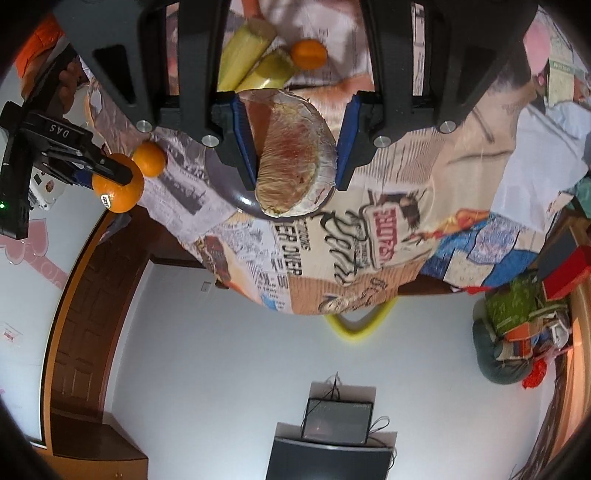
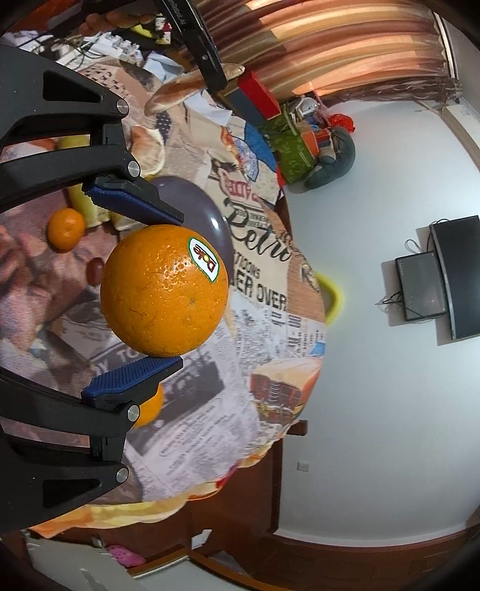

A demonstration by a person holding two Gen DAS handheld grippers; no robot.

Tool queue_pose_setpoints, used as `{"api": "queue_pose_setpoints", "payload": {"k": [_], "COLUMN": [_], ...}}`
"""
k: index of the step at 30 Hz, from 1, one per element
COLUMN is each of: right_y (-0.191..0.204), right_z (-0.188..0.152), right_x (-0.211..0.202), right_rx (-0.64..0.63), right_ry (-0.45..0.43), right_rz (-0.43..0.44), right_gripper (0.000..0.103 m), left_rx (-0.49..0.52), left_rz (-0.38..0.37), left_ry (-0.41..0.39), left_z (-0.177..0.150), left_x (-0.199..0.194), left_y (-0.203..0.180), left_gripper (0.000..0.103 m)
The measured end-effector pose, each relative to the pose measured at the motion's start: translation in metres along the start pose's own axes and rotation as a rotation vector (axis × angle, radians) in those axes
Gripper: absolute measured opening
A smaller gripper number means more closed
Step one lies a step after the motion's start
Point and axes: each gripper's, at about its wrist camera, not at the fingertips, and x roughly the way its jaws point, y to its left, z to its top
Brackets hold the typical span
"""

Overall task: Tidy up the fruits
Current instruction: 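Carry both fruits onto the dark plate and open both tools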

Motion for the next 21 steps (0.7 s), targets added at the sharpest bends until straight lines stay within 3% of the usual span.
{"api": "queue_pose_setpoints", "payload": {"k": [10, 21], "right_y": [0.007, 0.012], "right_z": [0.025, 0.04], "right_x": [0.016, 0.052], "right_rx": [-0.038, -0.058], "right_ry": [-0.052, -0.049], "right_rz": [0.001, 0.015], "right_gripper": [0.066, 0.066], "left_rx": [0.021, 0.045], "left_rz": [-0.013, -0.026], "left_ry": [-0.019, 0.016], "left_z": [0.025, 0.037], "left_x": [0.028, 0.077], "left_y": [-0.002, -0.001], "left_gripper": [0.041, 0.041]}}
